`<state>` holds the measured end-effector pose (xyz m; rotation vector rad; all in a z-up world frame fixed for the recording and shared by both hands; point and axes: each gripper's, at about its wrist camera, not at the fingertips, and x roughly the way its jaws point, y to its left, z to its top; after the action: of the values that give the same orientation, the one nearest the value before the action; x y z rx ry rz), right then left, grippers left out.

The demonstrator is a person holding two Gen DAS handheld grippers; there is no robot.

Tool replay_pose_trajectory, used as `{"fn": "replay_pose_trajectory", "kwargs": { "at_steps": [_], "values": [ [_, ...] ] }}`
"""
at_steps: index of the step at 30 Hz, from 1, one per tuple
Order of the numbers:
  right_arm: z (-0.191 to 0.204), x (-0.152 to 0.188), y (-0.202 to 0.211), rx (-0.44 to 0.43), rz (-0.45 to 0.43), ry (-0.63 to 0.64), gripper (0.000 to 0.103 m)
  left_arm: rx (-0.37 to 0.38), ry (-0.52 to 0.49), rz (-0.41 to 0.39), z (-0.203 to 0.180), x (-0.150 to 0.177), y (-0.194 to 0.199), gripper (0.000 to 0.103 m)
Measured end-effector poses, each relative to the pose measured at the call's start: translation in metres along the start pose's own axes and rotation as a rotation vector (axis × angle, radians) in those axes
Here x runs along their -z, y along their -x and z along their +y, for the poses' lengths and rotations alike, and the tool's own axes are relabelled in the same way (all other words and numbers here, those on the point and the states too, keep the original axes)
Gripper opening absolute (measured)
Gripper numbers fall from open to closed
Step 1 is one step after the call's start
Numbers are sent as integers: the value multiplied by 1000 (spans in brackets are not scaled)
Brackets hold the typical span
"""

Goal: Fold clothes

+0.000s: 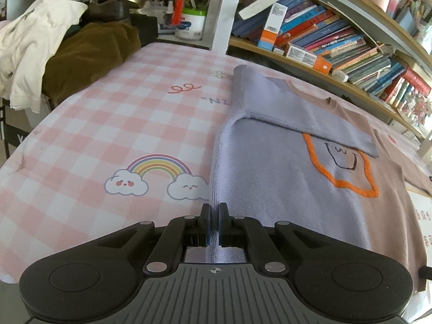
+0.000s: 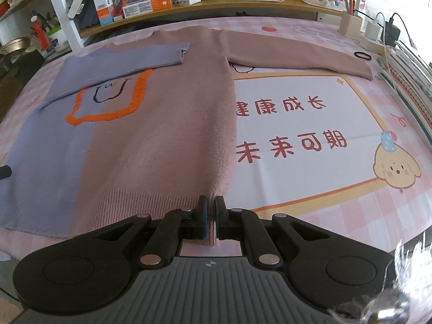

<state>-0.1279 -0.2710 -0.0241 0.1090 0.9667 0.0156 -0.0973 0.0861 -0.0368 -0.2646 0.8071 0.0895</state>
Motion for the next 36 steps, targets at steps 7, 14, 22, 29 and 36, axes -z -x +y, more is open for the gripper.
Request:
{"fn": "replay_pose_trajectory", "kwargs": {
  "at_steps": [7, 14, 22, 29, 36],
  "values": [
    [0, -1, 6, 32, -22, -19, 23, -44, -44, -50, -7, -5, 14, 20],
    [-17, -10, 25, 102, -95, -82, 56, -26, -128, -181, -39, -12, 30, 42],
    [-46, -16, 32, 146, -121, -127, 65, 34, -178, -123, -74, -6, 12, 72],
    [-91, -33, 24, 166, -135, -167, 75, 8, -165, -98, -98, -4, 2, 84],
    [-153, -64, 3, 139, -133, -155, 76, -87, -115, -93, -130, 0, -1, 85]
  ]
}}
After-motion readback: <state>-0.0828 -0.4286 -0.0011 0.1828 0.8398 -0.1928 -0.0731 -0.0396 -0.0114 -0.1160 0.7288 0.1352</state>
